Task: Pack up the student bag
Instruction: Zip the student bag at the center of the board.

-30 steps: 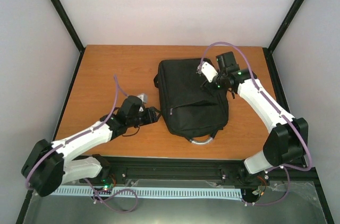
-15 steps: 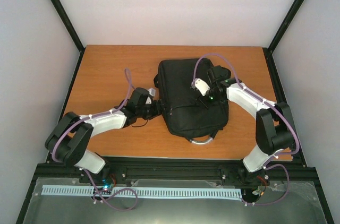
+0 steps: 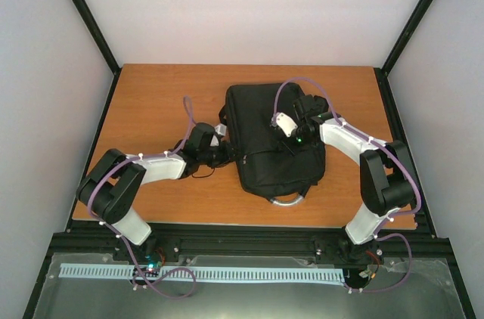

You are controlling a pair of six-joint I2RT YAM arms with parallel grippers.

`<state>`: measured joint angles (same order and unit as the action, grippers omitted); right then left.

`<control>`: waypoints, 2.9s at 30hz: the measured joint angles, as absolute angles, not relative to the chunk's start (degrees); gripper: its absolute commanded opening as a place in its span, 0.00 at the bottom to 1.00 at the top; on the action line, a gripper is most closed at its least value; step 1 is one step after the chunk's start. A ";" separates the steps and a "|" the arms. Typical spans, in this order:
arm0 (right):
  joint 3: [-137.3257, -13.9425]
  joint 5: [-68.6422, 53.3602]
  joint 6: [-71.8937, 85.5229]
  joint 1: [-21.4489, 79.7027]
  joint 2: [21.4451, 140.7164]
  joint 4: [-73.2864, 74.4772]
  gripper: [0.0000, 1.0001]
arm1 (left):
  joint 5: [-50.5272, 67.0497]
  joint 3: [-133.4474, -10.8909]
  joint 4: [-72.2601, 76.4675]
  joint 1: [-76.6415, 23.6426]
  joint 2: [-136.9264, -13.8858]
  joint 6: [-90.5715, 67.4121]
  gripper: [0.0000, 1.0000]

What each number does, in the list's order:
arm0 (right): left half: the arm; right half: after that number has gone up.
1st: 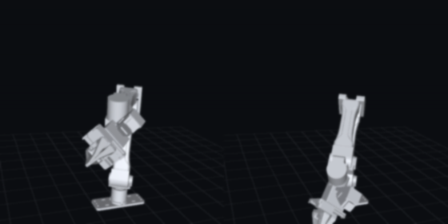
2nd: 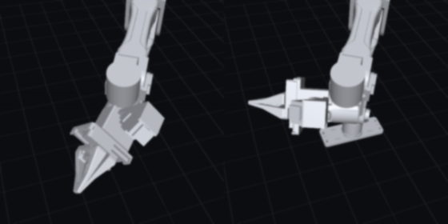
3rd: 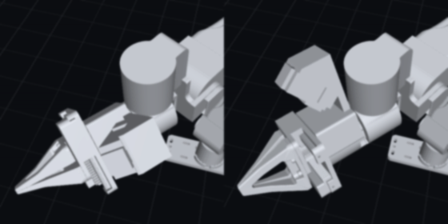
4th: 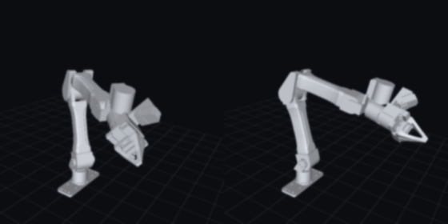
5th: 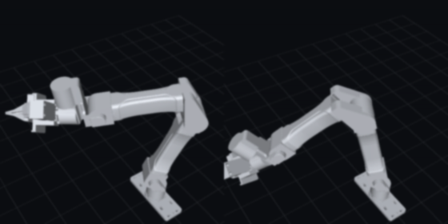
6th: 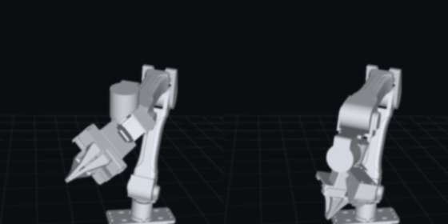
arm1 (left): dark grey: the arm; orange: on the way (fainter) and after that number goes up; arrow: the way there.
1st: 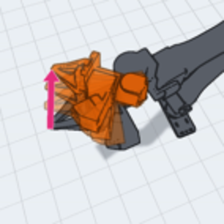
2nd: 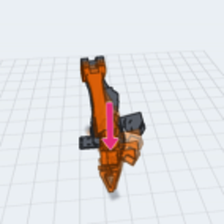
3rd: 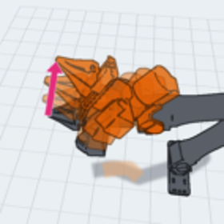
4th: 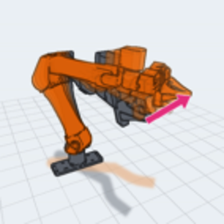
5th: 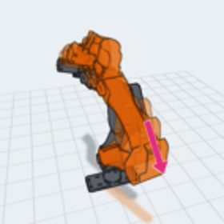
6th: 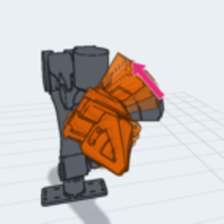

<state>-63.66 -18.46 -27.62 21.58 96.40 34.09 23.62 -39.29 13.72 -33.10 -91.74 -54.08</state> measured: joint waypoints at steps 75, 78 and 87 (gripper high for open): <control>-63.16 0.14 -30.09 46.65 79.24 33.63 0.03 | 23.59 -41.54 11.86 -38.00 -79.31 -53.60 0.01; -63.16 0.27 -29.82 46.65 79.22 33.65 0.03 | 23.40 -41.54 11.79 -38.04 -79.31 -53.58 0.01; -63.79 -5.80 -27.24 43.24 79.29 35.90 0.03 | 22.31 -41.47 11.35 -38.50 -79.31 -52.90 0.01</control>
